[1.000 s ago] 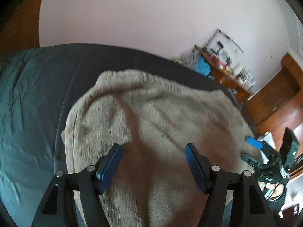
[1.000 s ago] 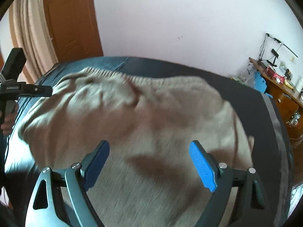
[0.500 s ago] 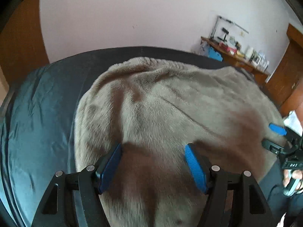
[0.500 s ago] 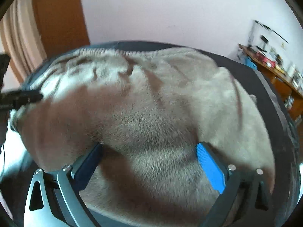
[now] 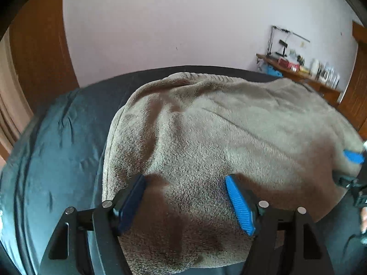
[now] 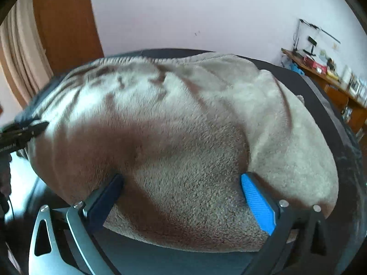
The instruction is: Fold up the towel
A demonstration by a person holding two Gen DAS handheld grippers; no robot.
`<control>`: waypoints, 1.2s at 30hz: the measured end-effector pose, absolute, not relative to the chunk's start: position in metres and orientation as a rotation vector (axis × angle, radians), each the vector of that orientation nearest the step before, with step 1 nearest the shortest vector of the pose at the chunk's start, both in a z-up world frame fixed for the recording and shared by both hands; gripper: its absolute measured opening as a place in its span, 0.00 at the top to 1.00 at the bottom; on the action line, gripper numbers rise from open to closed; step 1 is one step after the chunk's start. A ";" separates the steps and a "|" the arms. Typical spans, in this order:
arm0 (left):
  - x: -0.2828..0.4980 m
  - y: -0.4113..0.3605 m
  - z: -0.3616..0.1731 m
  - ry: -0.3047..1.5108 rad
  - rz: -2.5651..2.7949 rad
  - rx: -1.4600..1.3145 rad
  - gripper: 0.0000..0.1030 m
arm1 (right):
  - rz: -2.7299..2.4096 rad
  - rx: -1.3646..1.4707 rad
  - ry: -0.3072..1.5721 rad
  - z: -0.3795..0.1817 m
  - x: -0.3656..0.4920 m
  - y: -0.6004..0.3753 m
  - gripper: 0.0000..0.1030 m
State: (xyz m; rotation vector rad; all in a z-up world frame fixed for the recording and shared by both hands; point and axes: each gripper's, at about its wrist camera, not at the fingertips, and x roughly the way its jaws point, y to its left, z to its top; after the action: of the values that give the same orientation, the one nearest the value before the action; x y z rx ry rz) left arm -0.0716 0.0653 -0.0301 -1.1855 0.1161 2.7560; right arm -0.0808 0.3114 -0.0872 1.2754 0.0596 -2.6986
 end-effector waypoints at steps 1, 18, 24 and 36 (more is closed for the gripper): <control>-0.072 0.066 -0.031 0.120 2.759 -1.179 0.26 | -2.698 1.280 0.059 -0.088 -0.082 0.312 0.01; -0.067 0.056 -0.035 0.061 2.766 -1.154 0.22 | -2.775 1.267 0.118 -0.099 -0.084 0.316 0.01; -0.068 0.060 -0.037 0.067 2.779 -1.164 0.22 | -2.775 1.271 0.126 -0.100 -0.086 0.318 0.01; -0.071 0.061 -0.038 0.069 2.787 -1.181 0.20 | -2.772 1.270 0.119 -0.100 -0.087 0.319 0.01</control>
State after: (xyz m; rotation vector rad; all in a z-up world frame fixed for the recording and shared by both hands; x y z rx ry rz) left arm -0.0708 0.0614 -0.0381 -1.1812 0.0688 2.7869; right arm -0.0872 0.3189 -0.0998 1.2699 0.1188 -2.7716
